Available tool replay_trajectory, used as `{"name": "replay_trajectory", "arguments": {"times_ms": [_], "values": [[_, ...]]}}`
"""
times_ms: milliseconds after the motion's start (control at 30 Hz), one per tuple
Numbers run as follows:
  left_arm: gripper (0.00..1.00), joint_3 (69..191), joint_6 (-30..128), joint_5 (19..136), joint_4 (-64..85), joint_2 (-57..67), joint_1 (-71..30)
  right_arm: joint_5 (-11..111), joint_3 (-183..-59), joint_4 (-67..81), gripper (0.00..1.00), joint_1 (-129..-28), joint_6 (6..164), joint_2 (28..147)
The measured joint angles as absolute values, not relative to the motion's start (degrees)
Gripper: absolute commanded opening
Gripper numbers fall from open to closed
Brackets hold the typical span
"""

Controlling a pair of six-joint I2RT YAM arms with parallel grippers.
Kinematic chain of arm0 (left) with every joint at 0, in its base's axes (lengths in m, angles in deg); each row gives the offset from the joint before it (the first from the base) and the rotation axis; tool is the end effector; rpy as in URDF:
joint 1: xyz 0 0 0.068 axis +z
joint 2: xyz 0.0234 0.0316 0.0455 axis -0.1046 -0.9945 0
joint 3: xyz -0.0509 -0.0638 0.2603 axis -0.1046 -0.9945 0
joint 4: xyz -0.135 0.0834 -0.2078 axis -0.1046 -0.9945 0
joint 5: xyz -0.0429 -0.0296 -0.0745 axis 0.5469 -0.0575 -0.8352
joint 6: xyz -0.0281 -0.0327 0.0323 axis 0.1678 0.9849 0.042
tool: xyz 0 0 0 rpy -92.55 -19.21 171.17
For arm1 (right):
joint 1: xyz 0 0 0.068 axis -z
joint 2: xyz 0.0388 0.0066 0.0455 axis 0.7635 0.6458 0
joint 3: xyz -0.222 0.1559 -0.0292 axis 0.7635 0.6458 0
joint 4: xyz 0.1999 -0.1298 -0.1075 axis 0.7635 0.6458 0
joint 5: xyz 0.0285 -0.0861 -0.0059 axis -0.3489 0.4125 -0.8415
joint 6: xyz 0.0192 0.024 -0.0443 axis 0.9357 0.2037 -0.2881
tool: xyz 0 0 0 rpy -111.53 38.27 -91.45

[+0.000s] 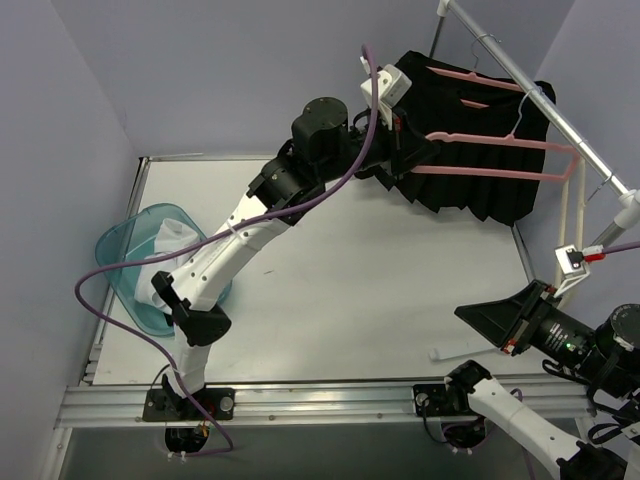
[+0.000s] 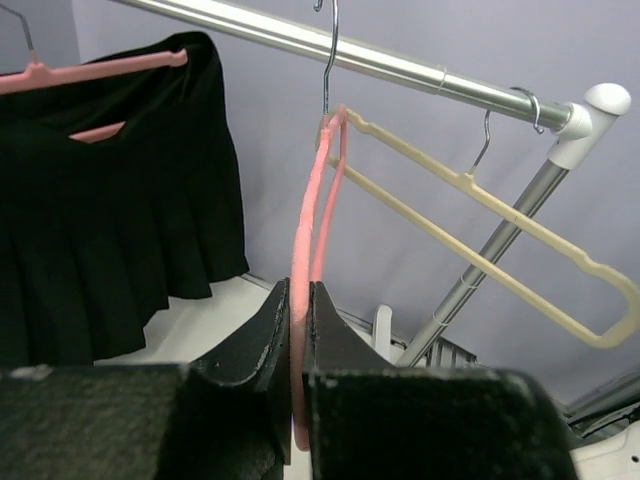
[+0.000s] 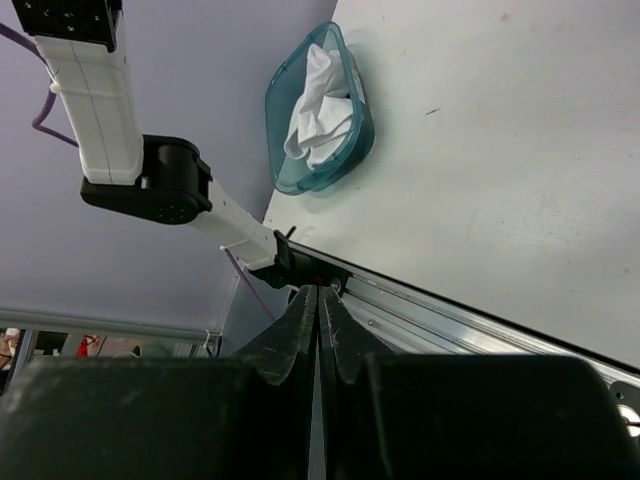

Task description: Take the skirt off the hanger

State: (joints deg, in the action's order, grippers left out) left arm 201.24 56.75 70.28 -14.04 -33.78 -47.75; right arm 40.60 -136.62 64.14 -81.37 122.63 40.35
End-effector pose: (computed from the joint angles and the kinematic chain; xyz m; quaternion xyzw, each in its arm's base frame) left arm 0.2410 -0.3446 0.5389 0.2904 0.5990 -0.5121 0.5429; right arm -0.0132 0.0043 0.4987 -0.0259 0.7100 0.5120 0.4828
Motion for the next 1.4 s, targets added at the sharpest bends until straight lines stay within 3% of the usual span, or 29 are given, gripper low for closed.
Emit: {"name": "replay_trajectory", "arguments": {"times_ms": [500,600,633,767,967,1133,1400], "values": [[0.05,202.03,56.51,70.28,-9.77,-38.87,-49.28,41.37,-134.08,64.34,0.00,-81.30,123.42,40.13],[0.21,202.00,56.34,69.93,-9.86,-39.20,-49.46,41.57,-133.54,64.32,0.00,-81.28,123.42,40.09],[0.40,201.98,56.23,69.63,-9.84,-39.20,-49.46,41.70,-133.47,64.30,0.00,-81.26,123.42,40.09],[0.68,199.58,54.89,68.86,-9.84,-38.06,-49.43,41.96,-133.36,64.17,0.00,-80.98,123.66,39.87],[0.75,195.25,46.94,66.87,-14.08,-35.75,-46.90,42.59,-133.45,64.47,0.00,-80.89,124.51,39.65],[0.89,196.32,37.78,67.20,-18.45,-35.55,-39.86,42.81,-133.62,64.69,0.00,-80.89,124.73,39.74],[0.94,192.43,30.52,66.22,-6.17,-37.15,-29.57,42.64,-132.73,63.01,0.00,-80.80,125.32,42.69]]}}
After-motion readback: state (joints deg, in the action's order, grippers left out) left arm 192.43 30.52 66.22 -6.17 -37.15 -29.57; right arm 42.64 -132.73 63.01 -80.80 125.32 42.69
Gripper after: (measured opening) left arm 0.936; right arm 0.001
